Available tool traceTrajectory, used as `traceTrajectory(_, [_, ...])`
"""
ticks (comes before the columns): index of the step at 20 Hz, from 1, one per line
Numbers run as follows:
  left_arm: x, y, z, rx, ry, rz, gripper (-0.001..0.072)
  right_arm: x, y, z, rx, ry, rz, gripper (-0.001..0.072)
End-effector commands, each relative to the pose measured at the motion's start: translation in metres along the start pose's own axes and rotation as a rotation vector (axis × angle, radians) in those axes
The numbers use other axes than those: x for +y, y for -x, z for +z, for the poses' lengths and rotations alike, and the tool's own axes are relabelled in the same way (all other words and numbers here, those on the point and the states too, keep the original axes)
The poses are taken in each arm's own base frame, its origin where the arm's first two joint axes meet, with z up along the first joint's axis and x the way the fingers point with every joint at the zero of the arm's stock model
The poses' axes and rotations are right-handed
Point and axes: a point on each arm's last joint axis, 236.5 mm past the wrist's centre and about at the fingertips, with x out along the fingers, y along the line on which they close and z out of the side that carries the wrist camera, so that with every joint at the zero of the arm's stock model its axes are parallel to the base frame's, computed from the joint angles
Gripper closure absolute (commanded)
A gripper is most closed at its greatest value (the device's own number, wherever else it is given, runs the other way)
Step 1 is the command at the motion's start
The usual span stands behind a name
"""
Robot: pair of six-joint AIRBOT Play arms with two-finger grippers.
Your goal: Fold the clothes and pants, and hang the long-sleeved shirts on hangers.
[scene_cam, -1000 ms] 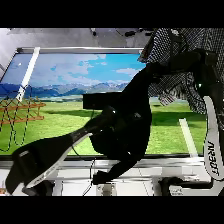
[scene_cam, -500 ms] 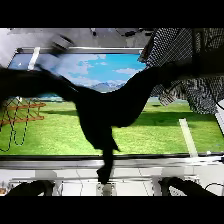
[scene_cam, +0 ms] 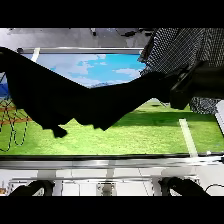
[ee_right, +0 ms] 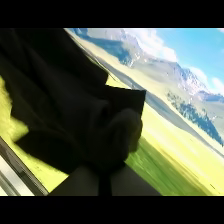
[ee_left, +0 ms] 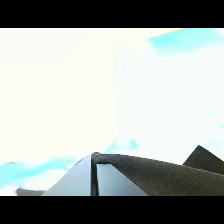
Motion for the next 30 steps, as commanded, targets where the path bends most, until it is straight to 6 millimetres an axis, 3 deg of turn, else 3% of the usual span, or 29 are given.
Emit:
traceTrajectory(1, [-0.014,-0.075,-0.03,0.137,0.058,-0.123,0.0682,-0.028,-0.043,-0.026,0.126,-0.065,-0.049,0.0686])
traceTrajectory(3, [-0.023,-0.138,-0.076,0.308,0.127,-0.18,0.0682,-0.045,-0.094,-0.05,0.212,-0.147,-0.043,0.0687])
traceTrajectory(6, [-0.068,-0.207,-0.129,0.468,0.282,-0.361,0.0682,-0.067,-0.175,-0.085,0.286,-0.284,-0.04,0.0687])
traceTrajectory(8, [-0.094,-0.24,-0.146,0.502,0.371,-0.459,0.0682,-0.081,-0.222,-0.104,0.308,-0.383,-0.055,0.0686])
traceTrajectory(11, [-0.098,-0.27,-0.157,0.49,0.417,-0.46,0.068,-0.097,-0.269,-0.123,0.303,-0.459,-0.08,0.0686])
traceTrajectory(12, [-0.097,-0.273,-0.155,0.478,0.417,-0.453,0.0588,-0.101,-0.277,-0.125,0.298,-0.463,-0.086,0.0686])
traceTrajectory(14, [-0.091,-0.267,-0.148,0.449,0.367,-0.454,0.0202,-0.108,-0.281,-0.124,0.276,-0.466,-0.101,0.0686])
traceTrajectory(15, [-0.089,-0.26,-0.143,0.432,0.321,-0.46,0.0138,-0.113,-0.28,-0.122,0.265,-0.469,-0.109,0.0686])
traceTrajectory(18, [-0.106,-0.212,-0.12,0.363,0.027,-0.571,0.0128,-0.128,-0.275,-0.127,0.264,-0.492,-0.131,0.0686])
traceTrajectory(20, [-0.146,-0.161,-0.093,0.268,-0.126,-0.758,0.0131,-0.14,-0.27,-0.131,0.262,-0.511,-0.148,0.0686])
traceTrajectory(21, [-0.174,-0.129,-0.083,0.222,-0.207,-0.882,0.0199,-0.146,-0.268,-0.132,0.261,-0.519,-0.155,0.0686])
traceTrajectory(22, [-0.197,-0.106,-0.082,0.206,-0.293,-0.969,0.0343,-0.15,-0.266,-0.134,0.26,-0.525,-0.161,0.0686])
traceTrajectory(23, [-0.218,-0.089,-0.088,0.215,-0.388,-1.033,0.0361,-0.153,-0.265,-0.135,0.26,-0.532,-0.166,0.0686])
traceTrajectory(24, [-0.235,-0.082,-0.095,0.24,-0.454,-1.06,0.036,-0.155,-0.264,-0.136,0.263,-0.535,-0.167,0.0686])
traceTrajectory(26, [-0.262,-0.088,-0.118,0.308,-0.597,-1.046,0.0337,-0.151,-0.263,-0.139,0.279,-0.544,-0.156,0.0686])
traceTrajectory(30, [-0.302,-0.111,-0.2,0.562,-0.881,-0.991,0.0337,-0.148,-0.262,-0.144,0.304,-0.545,-0.146,0.0686])
